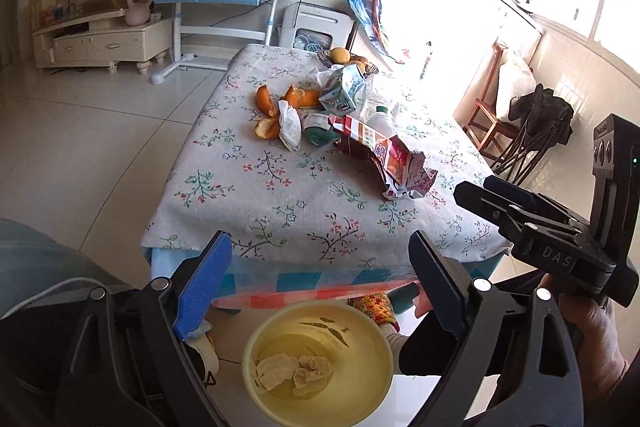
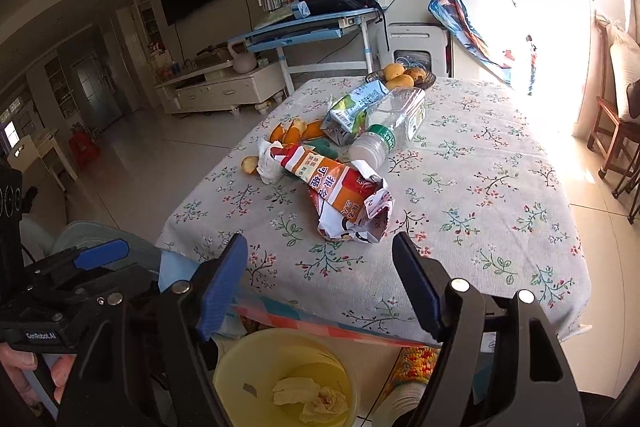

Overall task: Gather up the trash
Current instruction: 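Move both open tools back over the table trash, then grasp the orange snack bag with the right tool while the left tool grasps a small tissue, then carry the snack bag and tissue over the yellow basin and open both tools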

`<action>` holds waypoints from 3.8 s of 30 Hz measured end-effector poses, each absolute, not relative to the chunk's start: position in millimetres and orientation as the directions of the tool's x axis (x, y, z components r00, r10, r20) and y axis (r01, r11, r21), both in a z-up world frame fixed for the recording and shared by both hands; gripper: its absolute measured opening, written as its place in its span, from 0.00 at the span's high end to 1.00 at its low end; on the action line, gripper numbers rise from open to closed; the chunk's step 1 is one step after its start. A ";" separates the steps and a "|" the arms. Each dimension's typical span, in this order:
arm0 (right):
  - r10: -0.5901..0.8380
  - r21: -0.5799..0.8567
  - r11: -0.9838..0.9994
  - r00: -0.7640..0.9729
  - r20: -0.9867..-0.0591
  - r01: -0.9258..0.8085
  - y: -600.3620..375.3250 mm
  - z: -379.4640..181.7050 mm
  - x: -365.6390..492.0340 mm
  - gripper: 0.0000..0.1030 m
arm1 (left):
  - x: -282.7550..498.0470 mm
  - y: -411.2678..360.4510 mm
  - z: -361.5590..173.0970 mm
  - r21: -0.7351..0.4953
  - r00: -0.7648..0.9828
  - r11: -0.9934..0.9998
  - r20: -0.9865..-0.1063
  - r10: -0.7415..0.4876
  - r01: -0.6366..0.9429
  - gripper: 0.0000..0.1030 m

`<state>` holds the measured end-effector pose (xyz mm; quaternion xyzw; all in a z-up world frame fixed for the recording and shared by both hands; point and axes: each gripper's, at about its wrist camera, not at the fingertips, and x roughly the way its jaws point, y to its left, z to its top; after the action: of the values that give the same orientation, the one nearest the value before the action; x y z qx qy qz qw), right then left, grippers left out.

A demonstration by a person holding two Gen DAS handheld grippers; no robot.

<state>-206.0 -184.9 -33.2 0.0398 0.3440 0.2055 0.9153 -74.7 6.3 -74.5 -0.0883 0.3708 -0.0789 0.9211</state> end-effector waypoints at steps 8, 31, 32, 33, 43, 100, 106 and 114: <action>0.375 0.152 0.913 0.636 -0.674 -0.378 -175.0 -34.4 -152.9 0.30 | -23.6 16.5 -60.7 -0.224 0.720 0.973 -0.665 -0.198 0.061 0.16; 0.412 0.298 0.909 0.527 -0.743 -0.290 -185.4 -78.6 -102.7 0.43 | 115.7 -1.1 -120.3 -0.064 0.653 0.998 -0.755 -0.065 0.026 0.39; 0.406 0.299 0.913 0.527 -0.746 -0.279 -186.5 -80.2 -101.6 0.43 | 118.0 -1.5 -121.8 -0.060 0.651 0.998 -0.756 -0.064 0.027 0.42; 0.402 0.301 0.914 0.524 -0.751 -0.270 -187.4 -82.1 -101.0 0.43 | 119.9 -2.2 -123.3 -0.055 0.649 0.998 -0.759 -0.062 0.031 0.48; 0.435 0.305 0.896 0.496 -0.751 -0.323 -177.5 -83.7 -105.4 0.76 | 120.7 -7.0 -124.4 -0.032 0.656 0.997 -0.751 -0.069 0.069 0.89; 0.400 0.149 0.878 0.529 -0.748 -0.454 -153.4 -70.1 -248.6 0.89 | -32.0 3.1 -72.2 -0.084 0.784 0.986 -0.599 -0.163 0.141 0.98; 0.391 0.142 0.878 0.514 -0.763 -0.457 -150.5 -74.9 -254.8 0.88 | -34.0 3.1 -72.3 -0.085 0.783 0.986 -0.599 -0.164 0.142 0.98; 0.380 0.147 0.887 0.511 -0.771 -0.437 -152.8 -77.6 -256.0 0.74 | -47.3 -1.7 -74.3 -0.081 0.780 0.985 -0.602 -0.169 0.151 0.98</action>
<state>-256.0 -152.8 -77.6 -0.0330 0.4352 0.2352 0.8684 -47.3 -1.7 -74.3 -0.0140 0.3204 -0.0847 0.9434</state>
